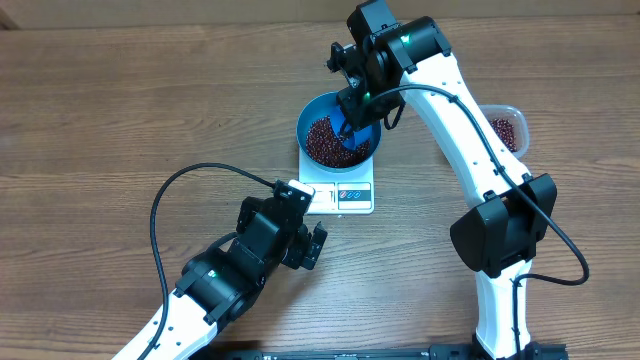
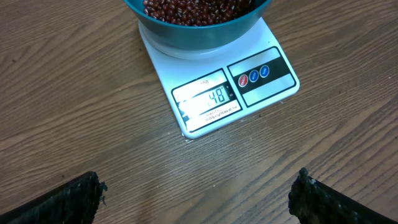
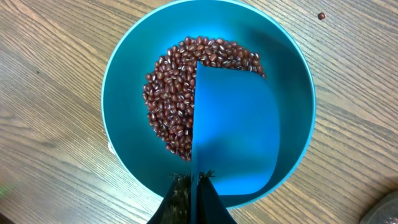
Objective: Scoop item into bowl and weigh 150g on scale
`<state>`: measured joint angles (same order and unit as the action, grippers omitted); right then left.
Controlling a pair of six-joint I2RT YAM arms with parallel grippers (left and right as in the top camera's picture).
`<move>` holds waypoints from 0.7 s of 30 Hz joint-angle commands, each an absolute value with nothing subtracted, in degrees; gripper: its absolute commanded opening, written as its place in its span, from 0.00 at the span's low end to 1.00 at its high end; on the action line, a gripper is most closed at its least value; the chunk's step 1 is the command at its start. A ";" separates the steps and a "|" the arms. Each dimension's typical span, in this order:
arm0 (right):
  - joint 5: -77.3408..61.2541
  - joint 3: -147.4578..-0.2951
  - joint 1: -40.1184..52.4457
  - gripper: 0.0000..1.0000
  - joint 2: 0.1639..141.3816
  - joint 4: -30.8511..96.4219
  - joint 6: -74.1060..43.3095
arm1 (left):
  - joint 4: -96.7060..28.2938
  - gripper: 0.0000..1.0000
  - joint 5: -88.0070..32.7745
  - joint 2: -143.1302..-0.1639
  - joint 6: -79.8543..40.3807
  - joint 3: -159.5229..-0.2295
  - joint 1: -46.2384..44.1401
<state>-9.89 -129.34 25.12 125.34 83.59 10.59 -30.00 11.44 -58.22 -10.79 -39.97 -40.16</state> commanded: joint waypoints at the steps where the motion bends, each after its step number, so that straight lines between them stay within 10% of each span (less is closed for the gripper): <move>1: -9.04 -131.37 25.04 0.04 124.40 83.50 10.94 | -29.98 1.00 12.43 -58.50 -11.79 -39.57 -40.53; 21: -5.82 -131.39 25.54 0.04 123.61 84.31 10.96 | -29.98 1.00 12.43 -58.50 -11.79 -39.57 -40.53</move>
<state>-6.55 -129.34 25.23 125.34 84.47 10.59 -30.00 11.44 -58.22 -10.79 -39.97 -40.16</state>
